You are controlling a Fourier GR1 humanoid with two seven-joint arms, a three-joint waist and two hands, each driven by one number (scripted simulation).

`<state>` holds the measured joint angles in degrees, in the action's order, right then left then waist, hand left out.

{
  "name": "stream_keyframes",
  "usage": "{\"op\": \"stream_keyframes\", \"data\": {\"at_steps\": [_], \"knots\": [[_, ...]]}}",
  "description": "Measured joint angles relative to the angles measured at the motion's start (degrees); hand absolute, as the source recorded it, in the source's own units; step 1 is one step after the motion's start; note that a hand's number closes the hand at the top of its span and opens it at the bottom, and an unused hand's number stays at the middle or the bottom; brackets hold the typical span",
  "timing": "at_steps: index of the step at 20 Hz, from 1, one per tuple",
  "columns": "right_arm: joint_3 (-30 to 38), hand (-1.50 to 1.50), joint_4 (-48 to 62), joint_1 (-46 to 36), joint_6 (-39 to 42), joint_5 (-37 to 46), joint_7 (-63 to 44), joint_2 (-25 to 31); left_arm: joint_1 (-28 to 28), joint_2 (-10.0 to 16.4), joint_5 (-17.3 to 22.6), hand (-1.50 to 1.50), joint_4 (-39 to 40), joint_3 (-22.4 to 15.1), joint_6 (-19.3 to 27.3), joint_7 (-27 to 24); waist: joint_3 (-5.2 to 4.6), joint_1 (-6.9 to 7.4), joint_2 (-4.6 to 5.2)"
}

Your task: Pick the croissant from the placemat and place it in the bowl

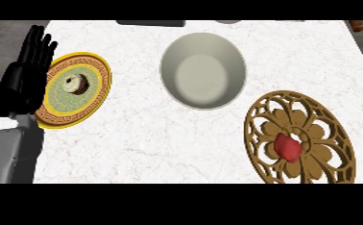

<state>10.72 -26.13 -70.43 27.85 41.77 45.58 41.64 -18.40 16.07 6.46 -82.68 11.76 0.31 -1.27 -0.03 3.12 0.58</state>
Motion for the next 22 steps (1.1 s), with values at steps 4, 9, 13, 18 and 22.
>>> {"op": "stream_keyframes", "data": {"at_steps": [4,9,13,18,22], "knots": [[-2.52,1.5,0.3,-3.82,1.95,-0.57,-3.48,-4.16,0.53,-0.04,-0.05,0.0,-0.98,0.14,0.47,0.71,-0.01,-0.61,-0.24],[-6.13,1.5,-1.13,-5.29,3.04,-0.85,-7.43,-10.78,1.88,0.55,0.47,0.0,-1.5,1.11,0.09,0.6,-0.02,-1.62,-0.52],[-8.48,1.5,-2.66,-5.11,4.16,-1.39,-10.65,-15.99,2.51,1.08,1.03,0.0,-2.13,1.66,-0.38,1.23,-0.02,-2.18,-0.68],[-11.51,1.5,-5.78,-1.5,3.34,-1.22,-13.55,-22.63,3.4,1.06,0.72,0.0,-3.02,1.83,-0.02,1.36,0.0,-2.69,-0.74],[-13.86,1.5,-8.07,1.58,-0.21,0.77,-15.64,-27.03,3.24,0.55,0.39,0.0,-3.59,1.39,0.38,1.71,0.02,-2.67,-0.63]]}}
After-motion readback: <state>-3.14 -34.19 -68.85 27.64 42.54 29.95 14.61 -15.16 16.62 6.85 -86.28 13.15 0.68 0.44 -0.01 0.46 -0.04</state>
